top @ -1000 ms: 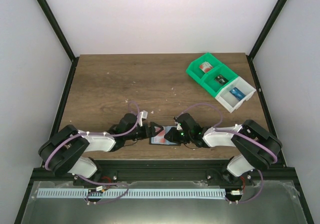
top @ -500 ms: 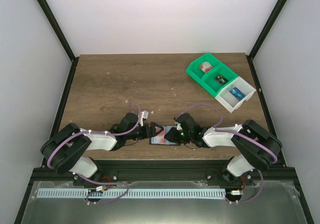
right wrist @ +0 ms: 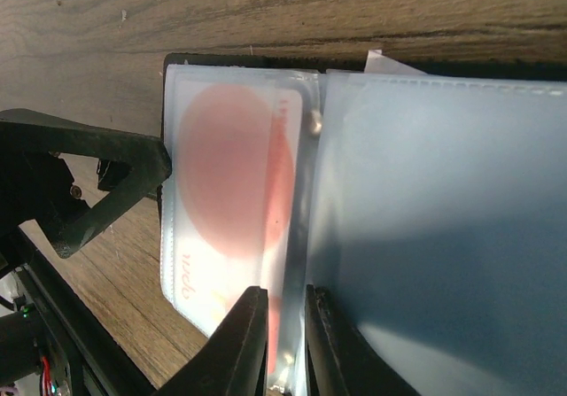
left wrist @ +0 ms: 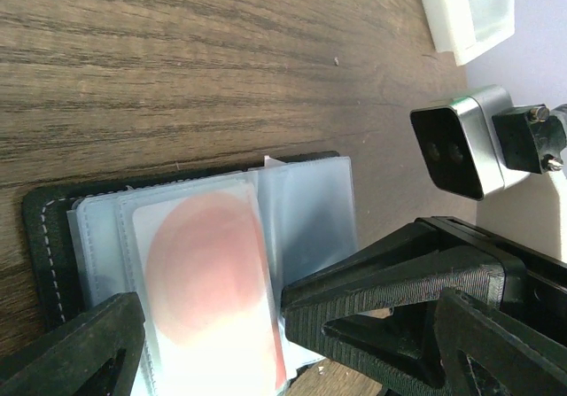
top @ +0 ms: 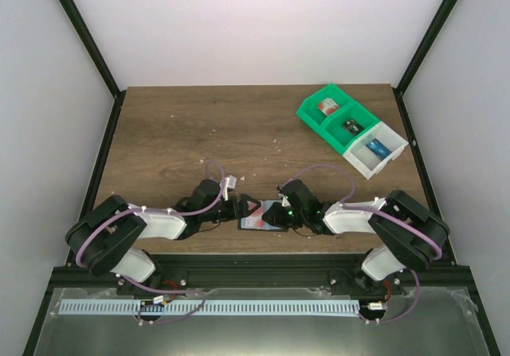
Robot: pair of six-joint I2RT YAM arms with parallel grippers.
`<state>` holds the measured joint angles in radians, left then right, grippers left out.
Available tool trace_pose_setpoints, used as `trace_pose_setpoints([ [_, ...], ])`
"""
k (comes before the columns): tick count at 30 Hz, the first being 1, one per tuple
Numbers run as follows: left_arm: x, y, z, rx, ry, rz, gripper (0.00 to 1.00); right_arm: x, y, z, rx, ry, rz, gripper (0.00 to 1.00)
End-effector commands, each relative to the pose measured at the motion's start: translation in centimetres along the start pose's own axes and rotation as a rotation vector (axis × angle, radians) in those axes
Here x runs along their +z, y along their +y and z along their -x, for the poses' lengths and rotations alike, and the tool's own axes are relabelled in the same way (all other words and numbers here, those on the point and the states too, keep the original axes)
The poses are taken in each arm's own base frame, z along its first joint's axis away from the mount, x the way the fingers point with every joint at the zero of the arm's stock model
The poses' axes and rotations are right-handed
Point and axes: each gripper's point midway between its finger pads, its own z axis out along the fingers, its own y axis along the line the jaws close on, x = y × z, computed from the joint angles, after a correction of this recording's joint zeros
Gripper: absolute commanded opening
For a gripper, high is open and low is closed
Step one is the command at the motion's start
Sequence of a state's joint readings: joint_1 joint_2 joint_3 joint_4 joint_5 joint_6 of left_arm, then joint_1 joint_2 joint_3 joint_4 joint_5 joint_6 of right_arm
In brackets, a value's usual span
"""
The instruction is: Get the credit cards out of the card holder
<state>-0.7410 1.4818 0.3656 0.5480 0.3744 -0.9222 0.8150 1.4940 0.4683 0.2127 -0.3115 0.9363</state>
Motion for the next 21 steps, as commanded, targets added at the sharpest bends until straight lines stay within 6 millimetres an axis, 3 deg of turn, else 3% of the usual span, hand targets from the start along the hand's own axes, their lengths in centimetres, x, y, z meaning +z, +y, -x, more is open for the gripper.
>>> trace_pose_setpoints([
  [1, -0.35, 0.95, -0.28, 0.002, -0.005, 0.032, 0.92, 0.34, -2.10, -1.11, 0.013, 0.017, -0.067, 0.14],
  [21, -0.27, 0.54, -1.01, -0.047, 0.023, -0.013, 0.91, 0.54, -2.30, -1.30, 0.019, 0.022, -0.064, 0.14],
])
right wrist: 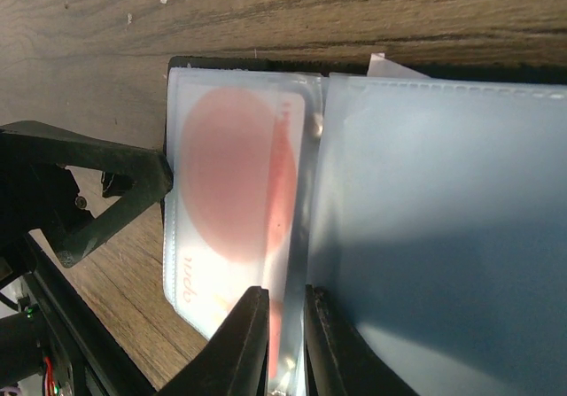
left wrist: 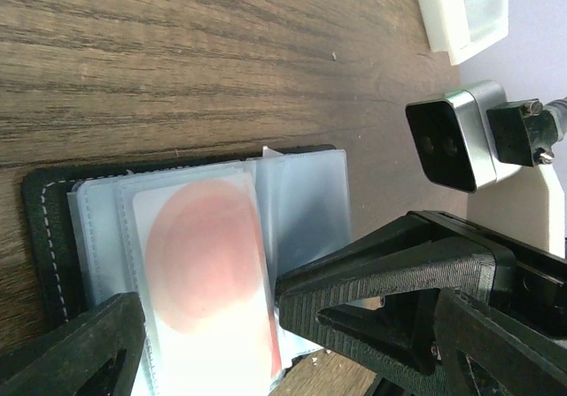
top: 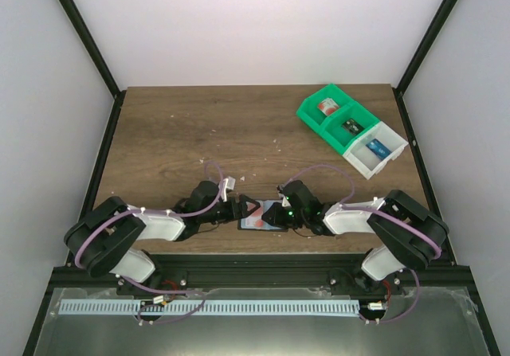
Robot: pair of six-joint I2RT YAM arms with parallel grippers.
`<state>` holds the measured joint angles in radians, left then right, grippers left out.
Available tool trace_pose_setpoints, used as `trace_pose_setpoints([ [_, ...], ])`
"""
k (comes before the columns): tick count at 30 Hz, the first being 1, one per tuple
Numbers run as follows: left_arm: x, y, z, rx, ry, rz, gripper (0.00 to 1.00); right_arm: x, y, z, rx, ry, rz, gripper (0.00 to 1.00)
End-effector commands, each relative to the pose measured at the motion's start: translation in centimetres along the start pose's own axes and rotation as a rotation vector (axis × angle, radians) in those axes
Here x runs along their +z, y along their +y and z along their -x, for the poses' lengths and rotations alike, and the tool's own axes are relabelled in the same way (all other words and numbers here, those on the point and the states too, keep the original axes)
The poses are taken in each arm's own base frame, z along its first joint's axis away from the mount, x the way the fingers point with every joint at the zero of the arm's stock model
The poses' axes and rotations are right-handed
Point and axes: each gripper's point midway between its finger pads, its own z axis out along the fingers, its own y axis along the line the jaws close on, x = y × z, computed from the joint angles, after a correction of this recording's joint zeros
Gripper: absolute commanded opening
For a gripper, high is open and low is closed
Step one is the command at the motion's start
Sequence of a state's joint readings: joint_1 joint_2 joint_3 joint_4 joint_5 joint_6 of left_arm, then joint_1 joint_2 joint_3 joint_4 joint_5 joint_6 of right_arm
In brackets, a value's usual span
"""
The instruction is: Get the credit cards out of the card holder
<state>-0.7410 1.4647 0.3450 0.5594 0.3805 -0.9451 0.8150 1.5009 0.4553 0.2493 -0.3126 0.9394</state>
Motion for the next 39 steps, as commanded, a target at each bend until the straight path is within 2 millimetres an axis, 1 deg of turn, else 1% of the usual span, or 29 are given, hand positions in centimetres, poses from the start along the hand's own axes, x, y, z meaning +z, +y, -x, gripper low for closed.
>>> trace_pose_setpoints([
  [1, 0.1, 0.0, -0.4, -0.021, 0.011, -0.026, 0.91, 0.4, -2.3, -1.3, 0.021, 0.031, -0.076, 0.14],
  [15, -0.1, -1.6, -0.3, -0.038, 0.021, -0.095, 0.90, 0.5, -2.6, -1.6, 0.027, 0.037, -0.077, 0.14],
  [18, -0.3, -1.5, -0.1, -0.026, 0.009, -0.076, 0.90, 0.5, -2.6, -1.6, 0.027, 0.037, -0.077, 0.14],
  [21, -0.5, -0.7, 0.0, -0.015, -0.004, -0.023, 0.90, 0.5, -2.6, -1.6, 0.026, 0.037, -0.076, 0.14],
  [26, -0.6, -0.1, 0.0, 0.009, 0.008, 0.034, 0.90, 0.5, -2.7, -1.7, 0.026, 0.037, -0.078, 0.14],
  [30, -0.6, 0.2, -0.2, 0.004, 0.008, 0.038, 0.91, 0.6, -2.5, -1.6, 0.025, 0.039, -0.074, 0.14],
  [34, -0.3, 0.7, -0.5, -0.005, 0.024, 0.042, 0.91, 0.5, -2.4, -1.5, 0.024, 0.037, -0.071, 0.14],
  [39, 0.2, 0.4, -0.9, -0.026, 0.046, 0.016, 0.90, 0.5, -2.4, -1.5, 0.028, 0.035, -0.074, 0.14],
])
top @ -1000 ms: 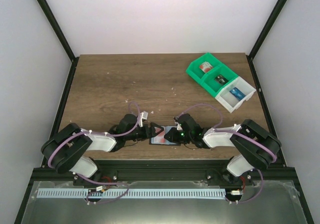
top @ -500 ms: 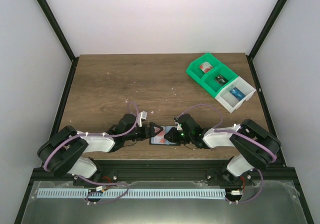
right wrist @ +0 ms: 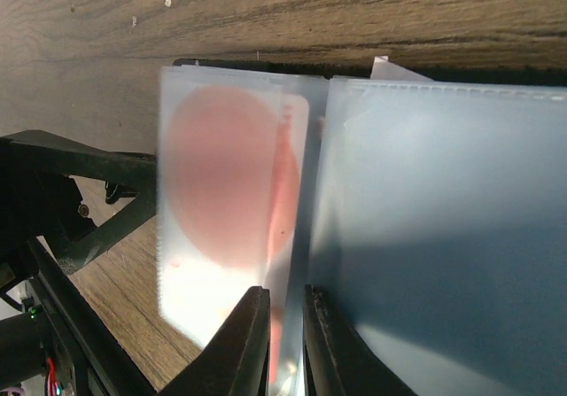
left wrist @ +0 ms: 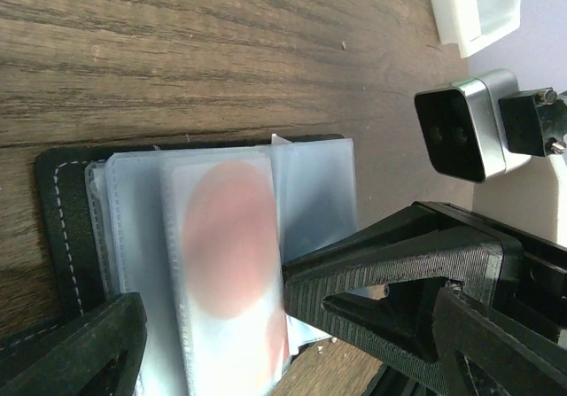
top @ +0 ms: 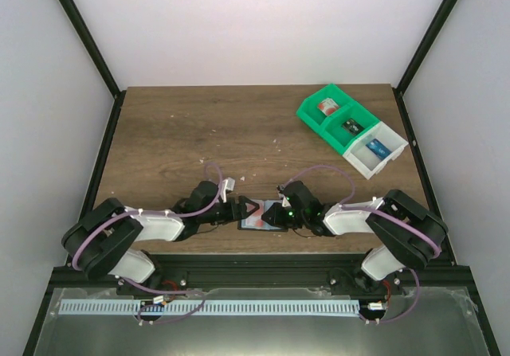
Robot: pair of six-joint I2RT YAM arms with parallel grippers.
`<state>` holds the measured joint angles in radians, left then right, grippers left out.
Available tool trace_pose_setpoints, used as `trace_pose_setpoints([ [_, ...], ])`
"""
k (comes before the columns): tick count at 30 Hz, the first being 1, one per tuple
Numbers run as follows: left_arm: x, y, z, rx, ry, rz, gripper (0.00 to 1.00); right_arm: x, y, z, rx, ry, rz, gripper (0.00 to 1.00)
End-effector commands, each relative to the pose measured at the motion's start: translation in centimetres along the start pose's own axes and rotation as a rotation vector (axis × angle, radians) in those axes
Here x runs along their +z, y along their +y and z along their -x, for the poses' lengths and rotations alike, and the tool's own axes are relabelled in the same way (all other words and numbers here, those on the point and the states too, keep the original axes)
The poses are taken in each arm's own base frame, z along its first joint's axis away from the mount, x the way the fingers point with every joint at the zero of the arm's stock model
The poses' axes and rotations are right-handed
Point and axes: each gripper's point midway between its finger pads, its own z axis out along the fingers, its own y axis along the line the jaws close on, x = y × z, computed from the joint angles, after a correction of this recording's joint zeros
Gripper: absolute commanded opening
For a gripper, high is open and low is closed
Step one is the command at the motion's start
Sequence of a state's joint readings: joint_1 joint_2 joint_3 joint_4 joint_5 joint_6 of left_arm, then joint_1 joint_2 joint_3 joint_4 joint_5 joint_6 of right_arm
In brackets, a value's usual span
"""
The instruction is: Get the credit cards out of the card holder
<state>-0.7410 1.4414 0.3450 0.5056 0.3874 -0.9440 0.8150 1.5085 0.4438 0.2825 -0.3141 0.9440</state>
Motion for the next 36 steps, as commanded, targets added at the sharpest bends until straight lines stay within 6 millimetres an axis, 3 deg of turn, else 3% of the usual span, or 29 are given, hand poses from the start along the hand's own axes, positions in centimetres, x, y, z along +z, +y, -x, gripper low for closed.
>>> trace_pose_setpoints([
  [1, 0.6, 0.1, -0.4, -0.015, 0.025, -0.005, 0.90, 0.3, -2.4, -1.5, 0.028, 0.042, -0.085, 0.14],
  [25, -0.2, -4.0, -0.3, 0.019, 0.012, -0.098, 0.90, 0.6, -2.5, -1.8, 0.032, 0.053, -0.077, 0.14],
  [36, 0.0, -7.0, -0.1, 0.049, 0.010, -0.156, 0.90, -0.8, -1.2, -1.0, 0.007, -0.003, -0.025, 0.15],
])
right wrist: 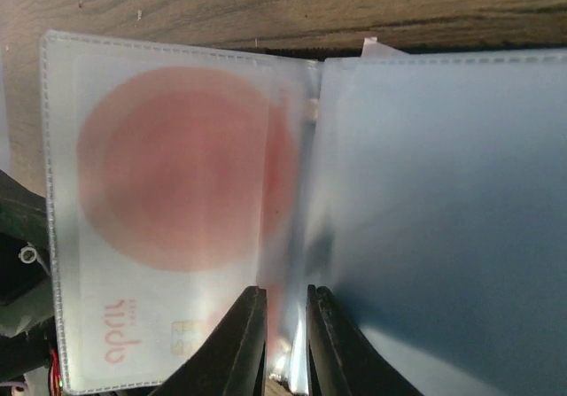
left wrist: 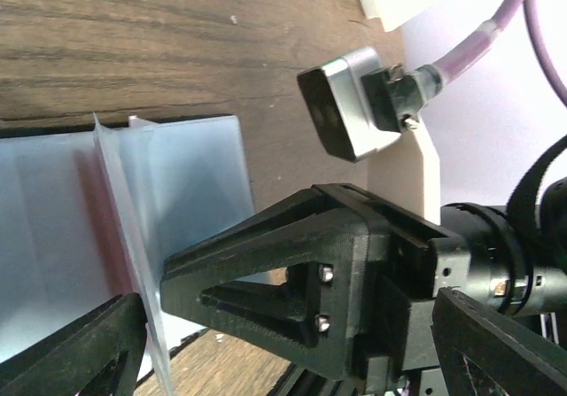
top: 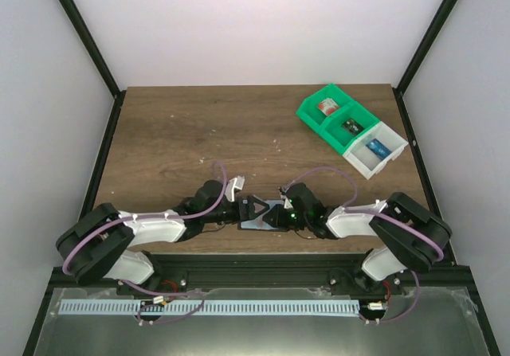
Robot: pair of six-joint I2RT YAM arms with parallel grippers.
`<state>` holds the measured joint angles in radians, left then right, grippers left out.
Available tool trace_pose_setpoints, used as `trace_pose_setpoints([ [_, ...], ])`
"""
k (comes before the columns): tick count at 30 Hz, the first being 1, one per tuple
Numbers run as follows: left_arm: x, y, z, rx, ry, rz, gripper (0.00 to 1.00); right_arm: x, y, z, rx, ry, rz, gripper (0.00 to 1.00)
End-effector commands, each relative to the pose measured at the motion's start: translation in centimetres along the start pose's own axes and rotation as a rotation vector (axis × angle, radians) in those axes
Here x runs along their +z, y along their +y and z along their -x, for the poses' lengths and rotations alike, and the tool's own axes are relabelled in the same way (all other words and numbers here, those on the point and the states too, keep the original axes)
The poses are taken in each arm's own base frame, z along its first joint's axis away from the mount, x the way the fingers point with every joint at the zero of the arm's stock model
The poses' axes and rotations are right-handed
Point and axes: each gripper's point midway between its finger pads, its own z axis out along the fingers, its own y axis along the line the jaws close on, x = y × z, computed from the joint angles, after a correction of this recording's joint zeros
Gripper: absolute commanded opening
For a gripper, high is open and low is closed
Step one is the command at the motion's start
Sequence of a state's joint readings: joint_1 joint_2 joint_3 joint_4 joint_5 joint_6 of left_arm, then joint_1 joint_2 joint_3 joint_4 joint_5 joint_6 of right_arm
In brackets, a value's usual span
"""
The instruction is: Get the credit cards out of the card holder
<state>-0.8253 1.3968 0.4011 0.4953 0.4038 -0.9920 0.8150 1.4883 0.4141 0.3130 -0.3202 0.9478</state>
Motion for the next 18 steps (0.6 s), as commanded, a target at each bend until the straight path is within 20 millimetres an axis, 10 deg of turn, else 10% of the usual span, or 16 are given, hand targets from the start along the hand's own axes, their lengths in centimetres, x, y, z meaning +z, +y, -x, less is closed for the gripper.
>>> trace_pose_setpoints([
  [1, 0.1, -2.3, 0.8, 0.026, -0.027, -0.051, 0.90, -0.6, -1.1, -0.7, 0.012, -0.004, -0.044, 0.16],
  [18, 1.3, -3.2, 0.3, 0.030, -0.006, -0.077, 0.90, -6.0, -1.1, 1.5, 0.034, -0.255, -0.023, 0.23],
])
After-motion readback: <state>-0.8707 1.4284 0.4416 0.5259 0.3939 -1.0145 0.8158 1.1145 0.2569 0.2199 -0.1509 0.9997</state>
